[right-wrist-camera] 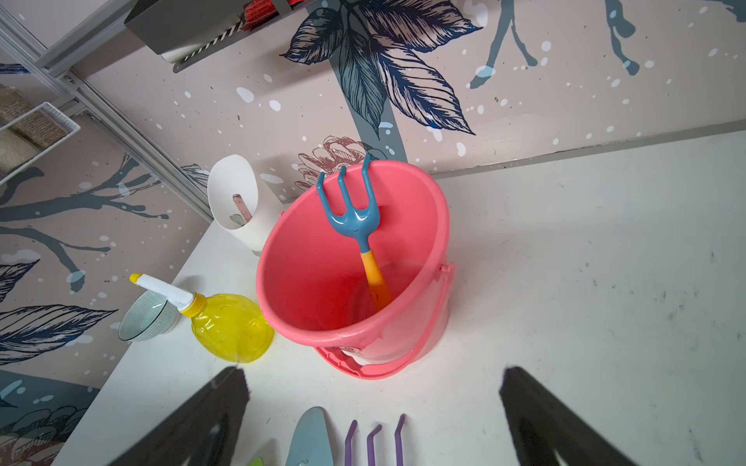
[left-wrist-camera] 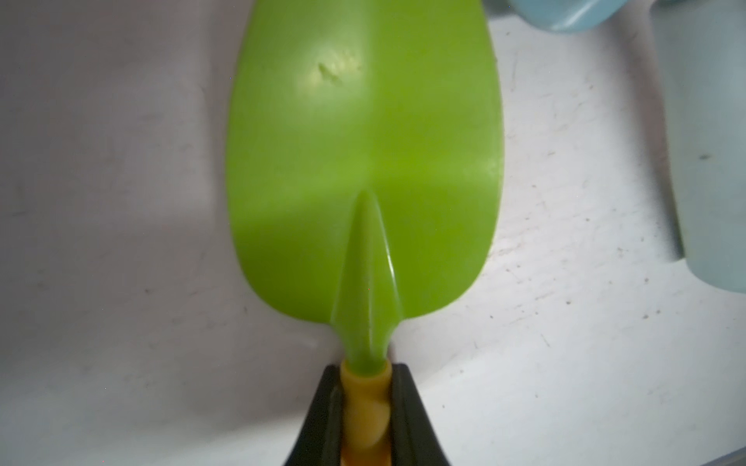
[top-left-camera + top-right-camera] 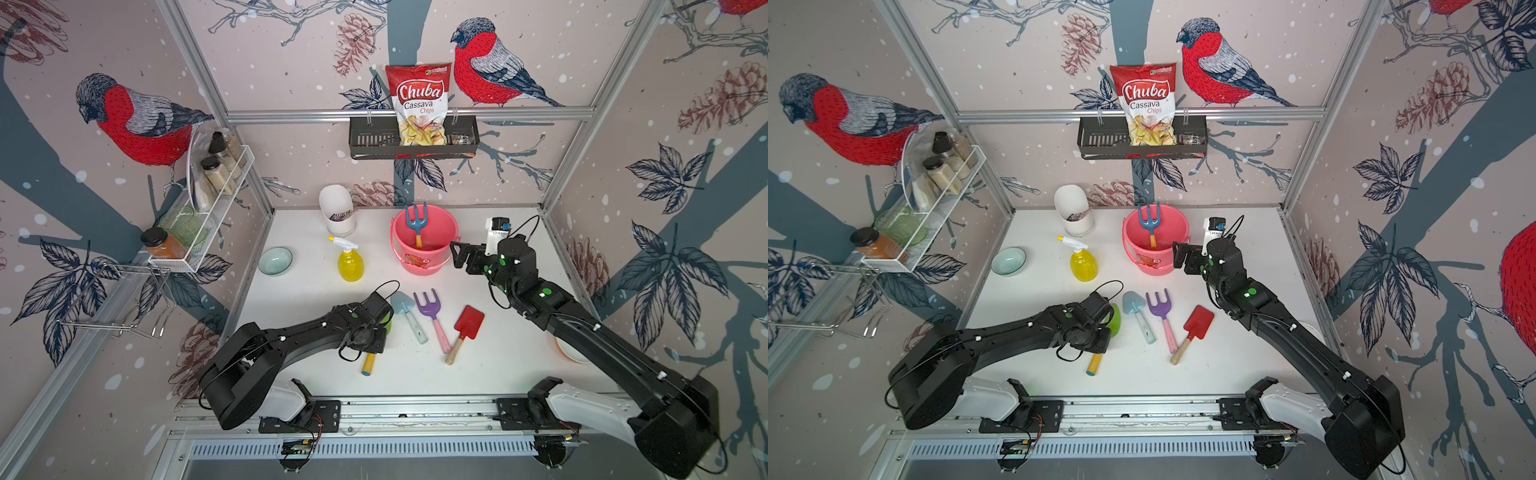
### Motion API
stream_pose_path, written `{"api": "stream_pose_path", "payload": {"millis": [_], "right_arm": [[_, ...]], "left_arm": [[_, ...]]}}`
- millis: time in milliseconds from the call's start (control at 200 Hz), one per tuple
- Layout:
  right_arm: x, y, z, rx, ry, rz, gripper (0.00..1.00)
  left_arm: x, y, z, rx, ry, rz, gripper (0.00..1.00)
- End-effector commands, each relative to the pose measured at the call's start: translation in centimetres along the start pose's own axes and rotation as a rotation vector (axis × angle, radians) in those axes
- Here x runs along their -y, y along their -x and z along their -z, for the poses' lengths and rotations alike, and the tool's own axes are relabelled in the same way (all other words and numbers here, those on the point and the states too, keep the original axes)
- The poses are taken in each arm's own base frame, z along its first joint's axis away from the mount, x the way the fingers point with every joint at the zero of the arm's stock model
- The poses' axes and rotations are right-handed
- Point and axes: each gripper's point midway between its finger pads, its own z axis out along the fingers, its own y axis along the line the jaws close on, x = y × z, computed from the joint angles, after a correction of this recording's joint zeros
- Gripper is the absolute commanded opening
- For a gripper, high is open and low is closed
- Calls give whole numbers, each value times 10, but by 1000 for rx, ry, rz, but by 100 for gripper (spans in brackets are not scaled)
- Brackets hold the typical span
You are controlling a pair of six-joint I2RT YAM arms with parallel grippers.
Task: Organize the gardening tools
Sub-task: Pick up the gardening tool from the center of the board.
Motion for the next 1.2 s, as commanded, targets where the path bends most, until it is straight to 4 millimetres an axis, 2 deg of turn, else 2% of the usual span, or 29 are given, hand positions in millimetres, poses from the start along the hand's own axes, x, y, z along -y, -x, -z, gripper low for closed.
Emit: {"api": "stream_pose_path", "payload": {"millis": [0,205,350,585,830,1026,1191], "right_arm": [[0,-1,2,1,14,-21,100],[9,-19,5,-42,28,-71,100],[15,-34,7,-88,37,-106,100],[24,-57,9,-169,44,-165,100],[30,-93,9,-282,66,-231,100],[35,-125,9,-378,68,-261,100],[40,-135,11,-405,54,-268,100]], "left_arm": [[-5,-9,-3,-35,19,-2,0],[-1,6,6,33,12,10,0],[5,30,25,141,7,5,0],[22,91,84,414,-7,-27,0],[37,150,155,738,-17,-69,0],[55,185,212,986,-82,-104,0],[68,214,245,1138,-108,-147,0]]}}
